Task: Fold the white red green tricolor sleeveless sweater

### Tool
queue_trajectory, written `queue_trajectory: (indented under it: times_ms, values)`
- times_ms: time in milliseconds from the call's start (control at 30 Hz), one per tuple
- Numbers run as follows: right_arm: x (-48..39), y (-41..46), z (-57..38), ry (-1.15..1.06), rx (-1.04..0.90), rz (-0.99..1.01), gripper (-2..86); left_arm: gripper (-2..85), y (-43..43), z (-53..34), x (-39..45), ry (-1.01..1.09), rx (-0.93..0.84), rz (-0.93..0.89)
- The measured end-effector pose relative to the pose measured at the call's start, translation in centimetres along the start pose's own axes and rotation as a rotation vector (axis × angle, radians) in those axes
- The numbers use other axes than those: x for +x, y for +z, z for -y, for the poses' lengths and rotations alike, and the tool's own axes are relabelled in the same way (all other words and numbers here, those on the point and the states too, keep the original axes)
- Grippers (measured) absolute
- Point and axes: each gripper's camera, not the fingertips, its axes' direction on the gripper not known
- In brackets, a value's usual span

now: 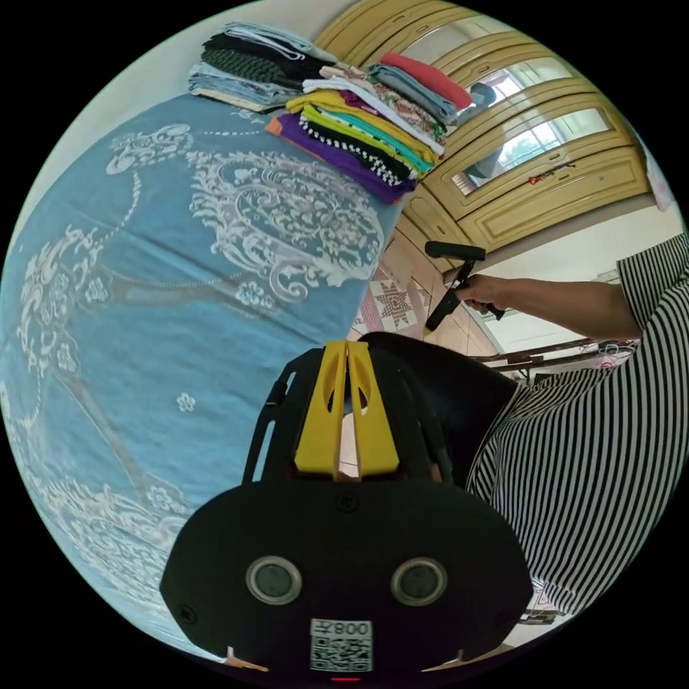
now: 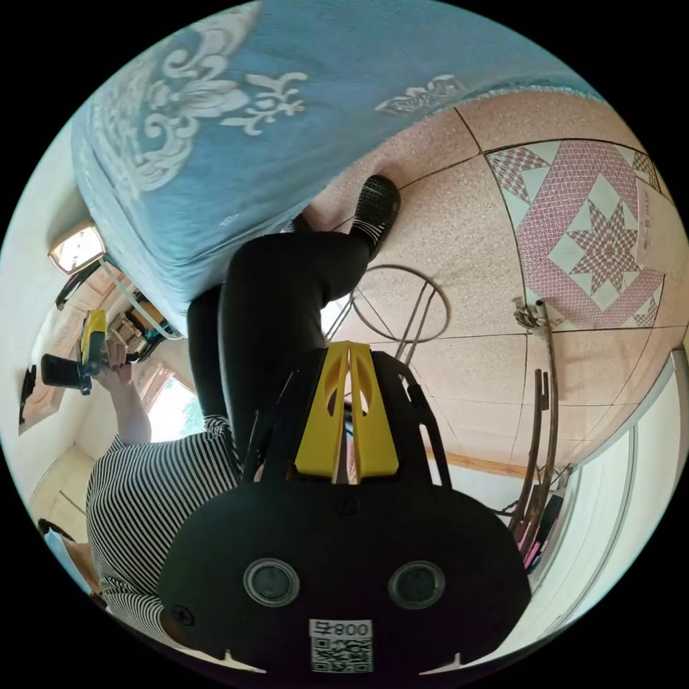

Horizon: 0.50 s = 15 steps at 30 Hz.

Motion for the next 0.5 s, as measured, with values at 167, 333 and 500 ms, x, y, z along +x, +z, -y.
queue_trajectory:
  times_ms: [167,333,500]
  values:
    - [-4.2,2.7,-8.0,-0.024,0.04,0.104,0.1,0.1,-3.8,2.0,3.9,0.065,-0.009,-0.077]
    - [-6.7,6.8,-17.0,-0.022,0.151,0.238,0.1,0.1,-7.2,3.5,12.6,0.311,0.029,0.063]
    - [-9.4,12.6,-28.1,0.04,0.375,0.357,0.1,0.1,-8.2,3.4,21.5,0.732,0.059,0.296]
